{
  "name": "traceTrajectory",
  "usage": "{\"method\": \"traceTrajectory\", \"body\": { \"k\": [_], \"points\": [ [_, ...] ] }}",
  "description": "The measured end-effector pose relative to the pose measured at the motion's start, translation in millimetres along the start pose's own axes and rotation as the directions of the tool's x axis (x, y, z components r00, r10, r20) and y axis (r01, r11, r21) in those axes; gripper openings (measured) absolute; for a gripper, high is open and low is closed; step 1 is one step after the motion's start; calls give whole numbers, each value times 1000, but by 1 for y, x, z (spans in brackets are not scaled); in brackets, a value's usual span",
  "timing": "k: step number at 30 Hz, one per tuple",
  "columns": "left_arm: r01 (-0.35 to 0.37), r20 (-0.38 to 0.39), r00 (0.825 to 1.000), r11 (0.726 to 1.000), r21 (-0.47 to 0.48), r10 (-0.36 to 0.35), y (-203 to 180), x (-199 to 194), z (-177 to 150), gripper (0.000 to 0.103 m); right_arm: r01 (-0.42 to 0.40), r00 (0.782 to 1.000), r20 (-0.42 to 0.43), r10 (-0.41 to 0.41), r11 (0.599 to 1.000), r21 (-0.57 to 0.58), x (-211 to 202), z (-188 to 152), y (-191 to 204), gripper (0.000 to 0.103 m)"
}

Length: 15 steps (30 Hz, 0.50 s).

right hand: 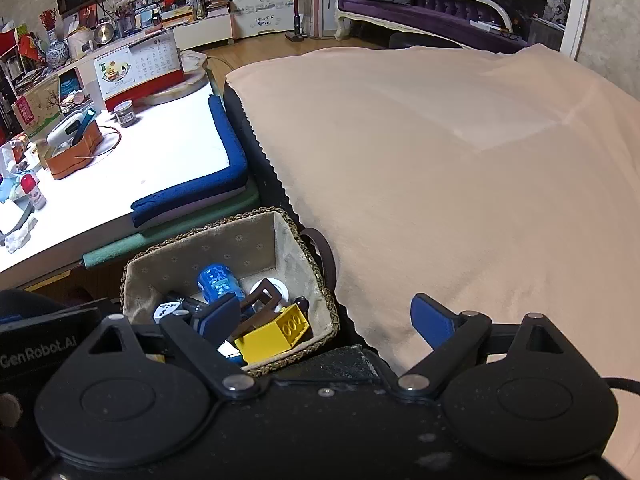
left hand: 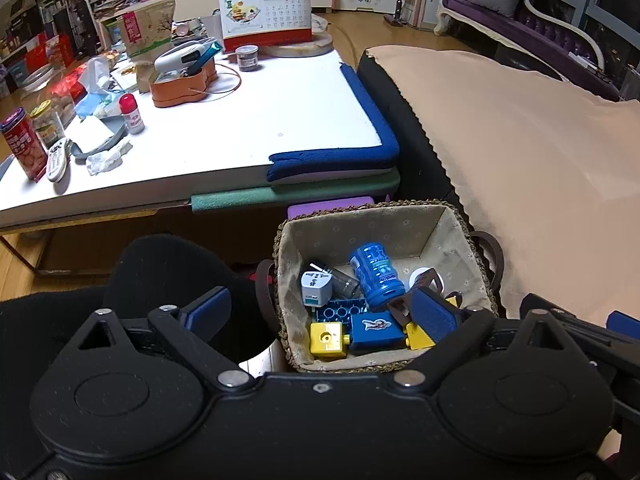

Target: Organize rigid objects

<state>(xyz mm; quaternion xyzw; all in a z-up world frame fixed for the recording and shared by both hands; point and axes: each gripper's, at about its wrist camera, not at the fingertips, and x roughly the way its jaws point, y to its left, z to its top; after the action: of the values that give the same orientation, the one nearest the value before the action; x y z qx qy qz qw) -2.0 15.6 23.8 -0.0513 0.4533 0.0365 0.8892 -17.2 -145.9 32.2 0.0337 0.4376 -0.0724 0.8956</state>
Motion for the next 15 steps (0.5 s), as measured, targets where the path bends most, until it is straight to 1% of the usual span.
{"method": "traceTrajectory", "body": {
  "k": [4,9,15],
  "points": [
    [0,-1,1000,1000,0,0,-1,0,-2,97,3,1000,-2,-3,1000,5,0,-1,-1,94],
    [-20,6,1000,999,33,20,-8,0,-4,97,26,1000,0,-26,1000,-5,1,-3,-3,96],
    [-19,-1,1000,999,43,19,-9,1,-4,97,34,999,-1,-34,999,1,-2,-6,-8,98]
  ]
}}
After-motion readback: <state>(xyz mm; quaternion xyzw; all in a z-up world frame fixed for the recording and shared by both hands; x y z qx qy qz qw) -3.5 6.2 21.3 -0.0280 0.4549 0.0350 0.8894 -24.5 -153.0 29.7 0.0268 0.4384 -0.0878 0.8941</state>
